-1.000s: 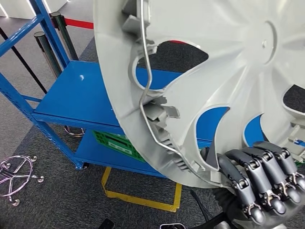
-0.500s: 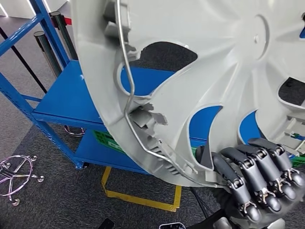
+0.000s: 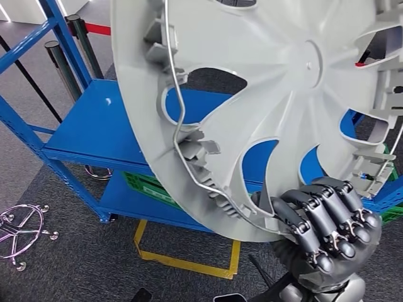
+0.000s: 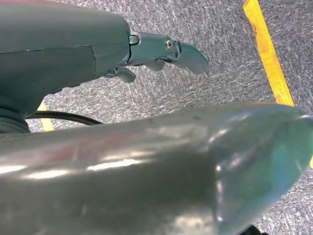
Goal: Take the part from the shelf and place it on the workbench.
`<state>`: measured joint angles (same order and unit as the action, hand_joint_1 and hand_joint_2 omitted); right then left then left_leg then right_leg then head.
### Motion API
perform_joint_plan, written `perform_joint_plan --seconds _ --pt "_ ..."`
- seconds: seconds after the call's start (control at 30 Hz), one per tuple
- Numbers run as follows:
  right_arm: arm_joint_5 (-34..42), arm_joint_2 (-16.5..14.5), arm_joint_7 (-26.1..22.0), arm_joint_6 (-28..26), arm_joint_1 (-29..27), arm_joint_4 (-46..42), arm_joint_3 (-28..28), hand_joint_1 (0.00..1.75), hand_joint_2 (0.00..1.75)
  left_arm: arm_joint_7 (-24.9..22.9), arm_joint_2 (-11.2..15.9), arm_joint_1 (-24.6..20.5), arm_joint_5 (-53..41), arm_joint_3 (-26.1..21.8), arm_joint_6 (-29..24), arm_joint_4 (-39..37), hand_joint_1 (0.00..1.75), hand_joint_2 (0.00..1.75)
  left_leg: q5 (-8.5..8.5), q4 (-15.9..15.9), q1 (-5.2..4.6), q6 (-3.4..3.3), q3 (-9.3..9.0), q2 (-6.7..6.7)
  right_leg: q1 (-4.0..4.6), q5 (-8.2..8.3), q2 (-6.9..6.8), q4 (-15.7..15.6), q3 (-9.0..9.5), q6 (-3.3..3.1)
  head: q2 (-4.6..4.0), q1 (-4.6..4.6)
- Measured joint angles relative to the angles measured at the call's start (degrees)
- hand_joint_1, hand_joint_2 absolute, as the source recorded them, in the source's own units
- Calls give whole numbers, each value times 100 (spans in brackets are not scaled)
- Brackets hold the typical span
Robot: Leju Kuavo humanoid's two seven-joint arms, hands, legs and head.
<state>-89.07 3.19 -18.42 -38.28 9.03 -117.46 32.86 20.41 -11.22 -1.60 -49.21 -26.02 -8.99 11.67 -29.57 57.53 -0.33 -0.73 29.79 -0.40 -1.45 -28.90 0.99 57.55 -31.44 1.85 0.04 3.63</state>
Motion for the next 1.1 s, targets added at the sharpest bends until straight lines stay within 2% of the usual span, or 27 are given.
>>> perform_joint_plan --seconds 0.1,0.37,0.43,0.5,0.57,0.67,0.77,0.8,0.9,0.97,1.03,1.1 --pt "14 11 -131 -37 -17 268 63 175 175 -28 7 -20 -19 29 98 -2 0 0 0 0 0 0 -1 -1 0 0 -3 0 3 0 0 -5" --pt "-90 85 -968 -62 -241 1117 30 175 175 -103 22 -73 -174 158 201 -2 0 0 1 0 0 0 2 -5 0 0 -10 0 1 0 0 -21" --pt "-93 111 -980 -63 -248 1290 -8 175 175 -104 22 -79 -199 179 202 -2 0 0 1 0 0 0 2 -5 0 0 -9 0 1 0 0 -24" --pt "-95 193 -783 -56 -209 1470 -14 175 175 -105 22 -81 -222 188 202 -2 0 0 1 0 0 -1 4 -5 0 0 -10 0 2 0 0 -25" --pt "-97 353 -210 17 -44 1669 83 175 175 -107 22 -82 -238 191 202 -2 0 0 1 0 0 -1 5 -5 -1 2 -8 0 4 2 0 -25" --pt "-91 690 956 233 433 1916 547 175 175 -111 22 -88 -244 194 202 -2 0 0 6 1 -1 -3 5 -5 -2 10 -9 -1 3 10 0 -27" --pt "-83 915 1576 372 795 2064 1027 175 175 -111 22 -87 -245 197 202 -2 0 0 9 2 -2 -4 9 -6 -2 14 -10 0 0 11 0 -26" --pt "-85 972 1919 451 952 2099 1225 175 175 -111 22 -87 -246 197 202 -2 0 0 10 2 -2 -4 11 -4 -2 15 -5 1 -2 10 0 -26" --pt "-77 1125 3713 759 1759 2203 2303 175 175 -111 22 -100 -257 203 202 -2 0 0 12 2 -1 -1 13 7 -2 19 9 3 -14 9 0 -25" --pt "-68 1193 4616 897 2261 2266 3132 175 175 -111 22 -105 -264 216 200 -2 0 0 15 2 0 0 14 4 0 20 2 3 -17 8 0 -27" --pt "-66 1238 5045 999 2588 2311 3815 175 175 -111 22 -100 -275 227 199 -2 0 0 16 2 1 1 17 -1 1 20 -3 5 -19 7 0 -25" --pt "-59 1276 5265 1074 2829 2343 4337 175 175 -111 22 -100 -292 233 199 -2 0 0 16 2 2 1 20 -2 1 20 -1 6 -22 7 0 -24"
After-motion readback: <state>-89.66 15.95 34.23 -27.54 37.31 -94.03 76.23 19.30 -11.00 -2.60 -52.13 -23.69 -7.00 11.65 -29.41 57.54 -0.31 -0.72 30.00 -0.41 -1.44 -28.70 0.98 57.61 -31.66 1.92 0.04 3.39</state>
